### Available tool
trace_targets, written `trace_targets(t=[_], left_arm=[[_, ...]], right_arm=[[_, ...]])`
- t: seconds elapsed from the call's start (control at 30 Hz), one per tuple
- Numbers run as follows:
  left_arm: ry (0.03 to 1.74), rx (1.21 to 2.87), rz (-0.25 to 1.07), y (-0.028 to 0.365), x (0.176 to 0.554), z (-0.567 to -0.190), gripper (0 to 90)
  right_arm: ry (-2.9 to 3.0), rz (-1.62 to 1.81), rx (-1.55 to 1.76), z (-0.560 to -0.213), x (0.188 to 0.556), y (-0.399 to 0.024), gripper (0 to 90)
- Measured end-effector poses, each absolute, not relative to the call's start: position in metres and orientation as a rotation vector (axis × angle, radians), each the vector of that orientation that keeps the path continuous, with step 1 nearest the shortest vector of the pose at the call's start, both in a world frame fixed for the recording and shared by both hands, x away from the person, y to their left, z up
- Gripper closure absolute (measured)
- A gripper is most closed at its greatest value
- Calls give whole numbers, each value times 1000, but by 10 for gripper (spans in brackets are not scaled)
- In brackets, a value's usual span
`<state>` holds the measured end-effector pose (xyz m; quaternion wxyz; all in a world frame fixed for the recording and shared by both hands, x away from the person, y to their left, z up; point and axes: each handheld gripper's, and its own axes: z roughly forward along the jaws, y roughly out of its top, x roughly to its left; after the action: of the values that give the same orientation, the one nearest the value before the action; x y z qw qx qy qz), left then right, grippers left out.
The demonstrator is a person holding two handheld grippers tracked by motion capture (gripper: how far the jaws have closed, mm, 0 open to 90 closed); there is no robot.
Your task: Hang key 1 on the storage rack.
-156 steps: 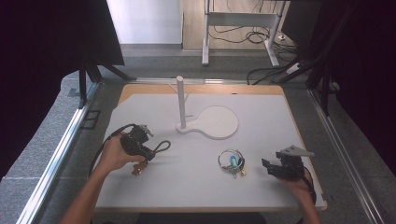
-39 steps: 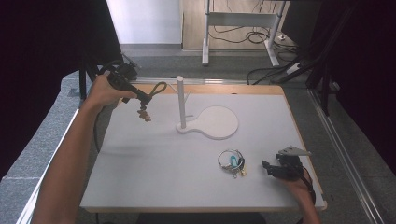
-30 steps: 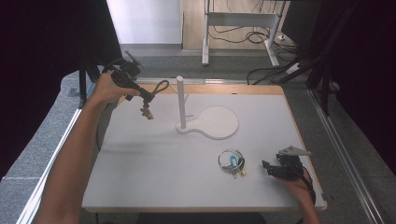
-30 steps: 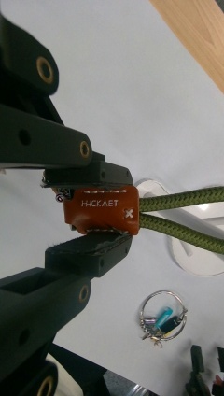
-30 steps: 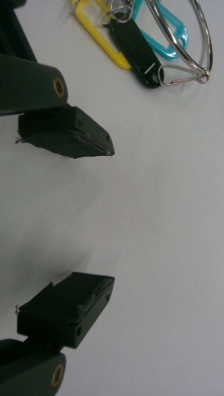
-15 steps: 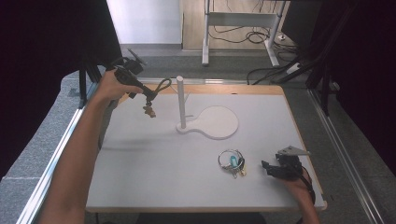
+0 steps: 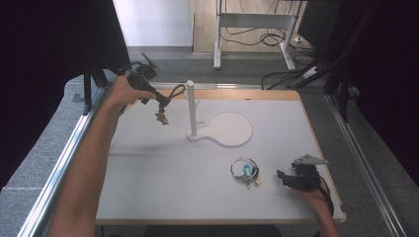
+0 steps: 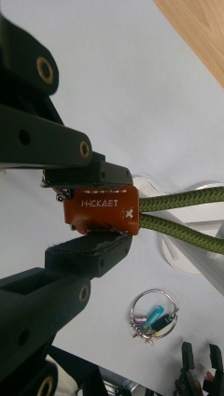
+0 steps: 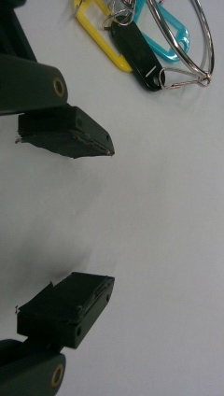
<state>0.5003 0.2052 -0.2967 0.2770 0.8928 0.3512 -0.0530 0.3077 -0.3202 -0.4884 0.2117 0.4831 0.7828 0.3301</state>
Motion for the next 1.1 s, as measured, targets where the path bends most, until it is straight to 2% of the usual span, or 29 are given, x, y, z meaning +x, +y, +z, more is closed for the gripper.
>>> trace_targets(t=[0.57, 1.1], left_arm=[[917, 2442, -163, 190, 502, -311, 673], [928, 2451, -131, 180, 500, -323, 666]], right_arm=[[2175, 913, 1343, -489, 308, -320, 310], [2176, 903, 1337, -488, 308, -321, 308]])
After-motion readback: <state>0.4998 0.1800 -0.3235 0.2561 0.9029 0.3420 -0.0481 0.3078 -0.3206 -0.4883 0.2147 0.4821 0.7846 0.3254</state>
